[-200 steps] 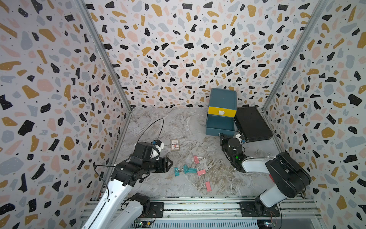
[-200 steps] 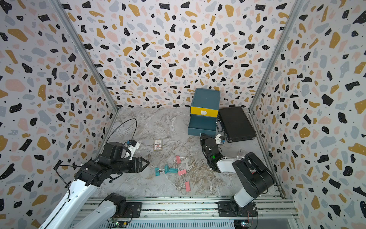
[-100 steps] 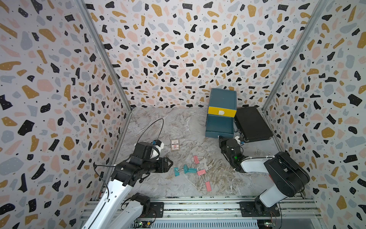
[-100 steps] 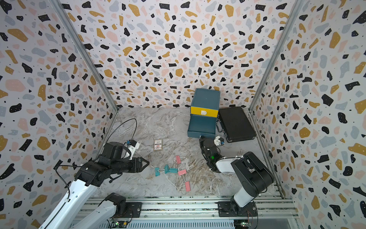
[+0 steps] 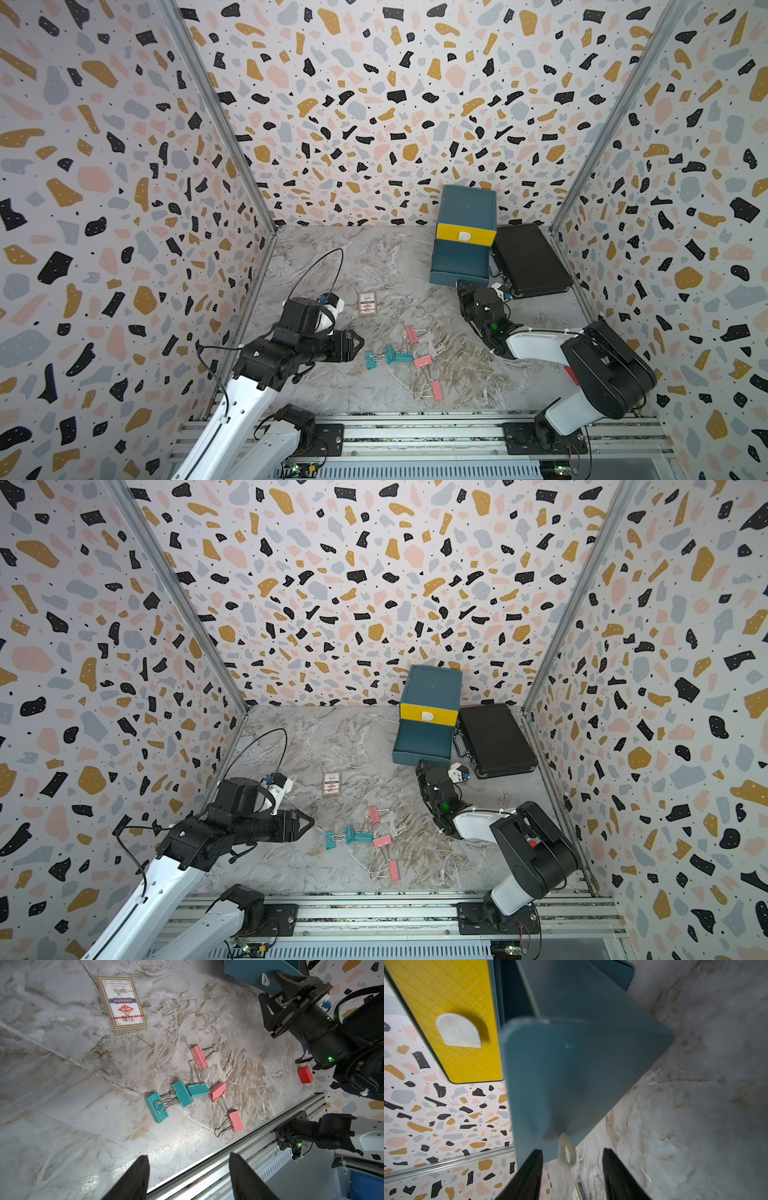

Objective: Put the binder clips in the drawer according to color
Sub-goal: Open the drawer in the storage box, then pick up the binder clip at the center of the board.

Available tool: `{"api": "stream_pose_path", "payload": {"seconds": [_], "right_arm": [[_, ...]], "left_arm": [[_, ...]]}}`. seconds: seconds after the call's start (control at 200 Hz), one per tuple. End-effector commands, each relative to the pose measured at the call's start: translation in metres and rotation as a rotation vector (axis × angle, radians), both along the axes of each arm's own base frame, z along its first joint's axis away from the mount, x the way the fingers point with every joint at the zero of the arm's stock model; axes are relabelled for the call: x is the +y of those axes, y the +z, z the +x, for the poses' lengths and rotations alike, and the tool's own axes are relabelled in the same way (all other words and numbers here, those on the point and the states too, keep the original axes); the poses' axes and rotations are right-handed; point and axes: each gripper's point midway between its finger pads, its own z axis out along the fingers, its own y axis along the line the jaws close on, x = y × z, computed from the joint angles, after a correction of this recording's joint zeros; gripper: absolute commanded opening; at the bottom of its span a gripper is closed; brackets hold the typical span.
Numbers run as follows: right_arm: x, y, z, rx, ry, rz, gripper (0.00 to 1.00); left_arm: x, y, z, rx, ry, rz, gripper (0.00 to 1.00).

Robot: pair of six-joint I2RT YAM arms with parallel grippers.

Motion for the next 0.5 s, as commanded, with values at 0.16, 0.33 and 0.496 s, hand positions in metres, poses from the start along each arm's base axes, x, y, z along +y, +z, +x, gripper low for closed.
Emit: {"api": "stream_pose_path", "payload": {"seconds": [0.16,0.33,0.496], "right_arm": [[-0.008,0.045,-0.027,-0.041,0.132,-0.226,0.72],[0.01,0.075,-0.049,-0.128,0.394,-0.451,0.71],[0.019,0.08,-0.086,-0.129,0.702,-0.69,0.61]], "left_arm": [[0.003,-0.005,0.008,-0.002,0.025,0.017,0.67],[0.01,-0.017,0.007,0.083,0.096,0.049,0.7],[0.013,-0.044,-0.001,0.228,0.209,0.052,0.67]]}}
